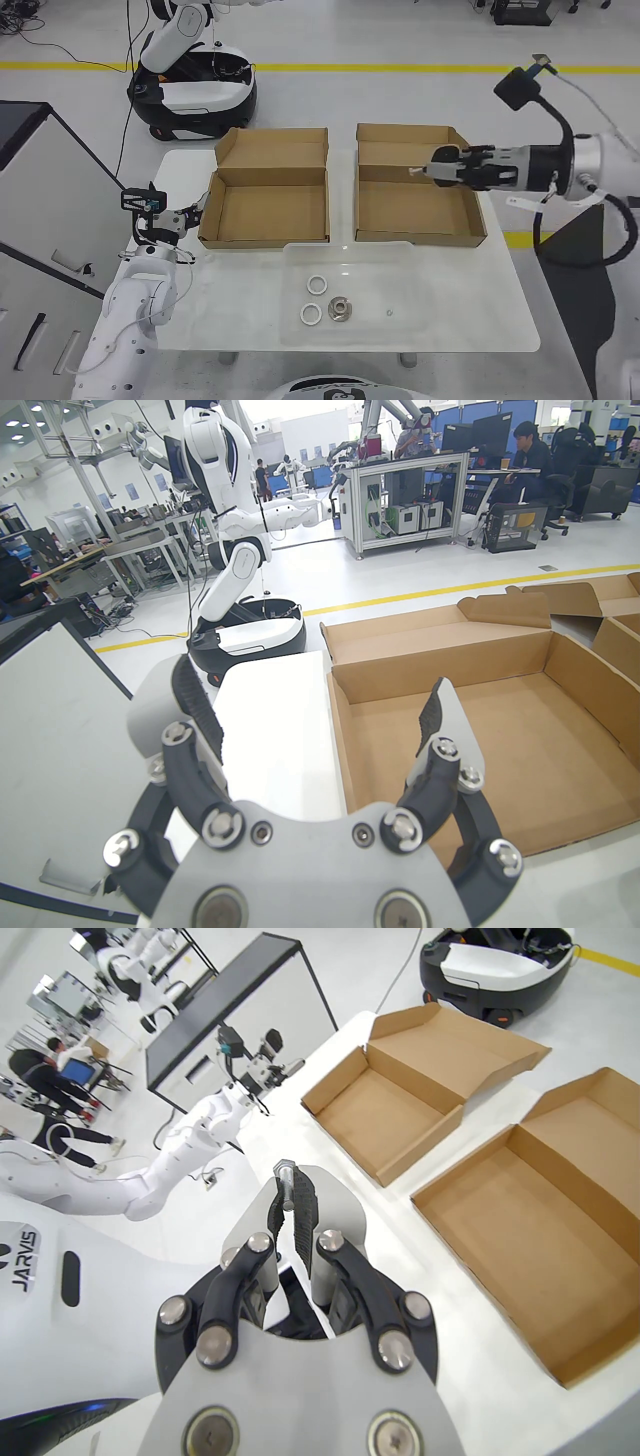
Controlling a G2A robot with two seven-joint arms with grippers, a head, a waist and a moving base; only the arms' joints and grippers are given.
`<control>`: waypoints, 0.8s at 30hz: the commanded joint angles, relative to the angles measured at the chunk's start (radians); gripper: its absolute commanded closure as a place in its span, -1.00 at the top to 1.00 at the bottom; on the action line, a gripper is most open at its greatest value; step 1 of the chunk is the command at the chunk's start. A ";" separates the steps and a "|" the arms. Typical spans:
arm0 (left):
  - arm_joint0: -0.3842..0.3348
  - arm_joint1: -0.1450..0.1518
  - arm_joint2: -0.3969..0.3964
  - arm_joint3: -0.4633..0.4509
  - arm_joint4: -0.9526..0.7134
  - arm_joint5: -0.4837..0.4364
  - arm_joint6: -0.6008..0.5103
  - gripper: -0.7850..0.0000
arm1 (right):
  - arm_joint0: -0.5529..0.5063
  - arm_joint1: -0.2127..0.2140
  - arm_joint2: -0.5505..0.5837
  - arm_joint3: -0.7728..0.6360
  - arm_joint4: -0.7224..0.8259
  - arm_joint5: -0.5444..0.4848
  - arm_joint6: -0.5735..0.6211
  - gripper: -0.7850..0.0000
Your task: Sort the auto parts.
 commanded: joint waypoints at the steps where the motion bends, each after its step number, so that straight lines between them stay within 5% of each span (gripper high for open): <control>1: 0.000 0.000 0.000 0.000 0.000 0.000 0.000 1.00 | 0.081 0.007 -0.061 0.049 -0.060 -0.026 0.027 -1.00; 14: 0.000 0.000 0.000 0.000 0.000 0.000 0.000 1.00 | 0.531 0.064 -0.575 0.410 -0.238 -0.205 0.027 -1.00; 24: 0.000 0.000 0.000 0.000 0.000 0.000 0.000 1.00 | 0.667 0.063 -0.845 0.598 -0.275 -0.220 0.027 -1.00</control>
